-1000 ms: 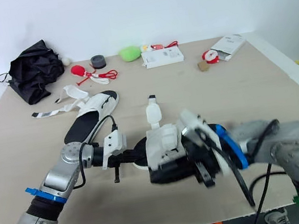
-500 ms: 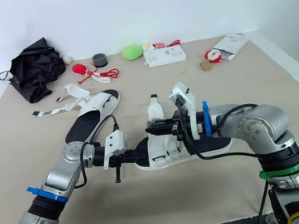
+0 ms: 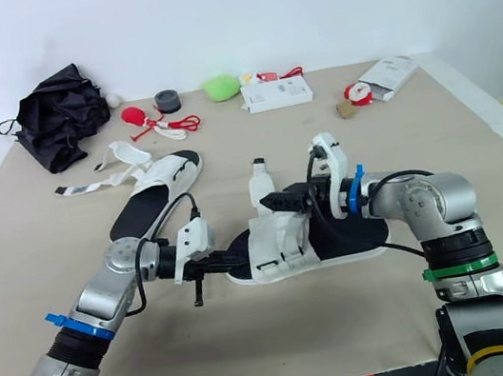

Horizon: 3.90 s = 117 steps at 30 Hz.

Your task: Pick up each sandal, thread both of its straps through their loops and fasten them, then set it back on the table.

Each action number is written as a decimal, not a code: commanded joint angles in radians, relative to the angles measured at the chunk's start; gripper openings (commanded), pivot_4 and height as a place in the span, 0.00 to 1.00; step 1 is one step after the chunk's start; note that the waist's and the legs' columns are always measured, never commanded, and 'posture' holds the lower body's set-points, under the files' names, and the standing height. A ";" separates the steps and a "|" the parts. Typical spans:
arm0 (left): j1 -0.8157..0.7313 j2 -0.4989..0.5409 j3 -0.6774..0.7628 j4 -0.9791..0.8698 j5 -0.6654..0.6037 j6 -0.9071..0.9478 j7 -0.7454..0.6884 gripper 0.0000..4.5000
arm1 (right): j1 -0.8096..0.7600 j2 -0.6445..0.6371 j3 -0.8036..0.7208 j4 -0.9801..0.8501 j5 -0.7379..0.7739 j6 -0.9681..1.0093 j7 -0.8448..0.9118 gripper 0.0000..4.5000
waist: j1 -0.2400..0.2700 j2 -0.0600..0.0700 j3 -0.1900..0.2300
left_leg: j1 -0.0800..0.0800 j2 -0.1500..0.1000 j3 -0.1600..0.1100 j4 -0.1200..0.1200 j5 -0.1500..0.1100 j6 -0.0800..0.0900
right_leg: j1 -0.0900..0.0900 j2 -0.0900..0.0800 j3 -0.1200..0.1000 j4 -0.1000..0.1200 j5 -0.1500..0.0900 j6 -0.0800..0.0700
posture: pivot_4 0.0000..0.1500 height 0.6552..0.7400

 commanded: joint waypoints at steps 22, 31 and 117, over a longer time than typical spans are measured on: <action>0.041 0.009 -0.050 0.068 0.061 0.034 0.011 0.00 | 0.011 -0.092 -0.014 0.006 -0.138 -0.041 0.116 0.97 | 0.000 0.001 0.000 | -0.001 0.000 0.000 0.000 0.000 0.001 | 0.000 0.000 0.001 -0.001 0.000 0.000 | 1.00 1.00; 0.044 0.013 -0.046 0.066 0.061 0.032 0.014 0.00 | 0.012 -0.067 -0.052 -0.003 -0.119 -0.036 0.137 0.61 | 0.000 0.001 0.000 | -0.001 0.000 0.000 0.000 0.000 0.001 | 0.000 0.000 0.000 -0.002 0.000 0.000 | 1.00 1.00; 0.037 0.024 -0.045 0.062 0.058 0.038 0.012 0.00 | -0.374 0.017 0.016 0.574 -0.425 -0.182 0.304 0.99 | -0.005 0.006 0.001 | -0.002 -0.001 0.002 -0.002 0.002 0.003 | -0.003 0.000 0.000 -0.002 0.008 -0.005 | 1.00 1.00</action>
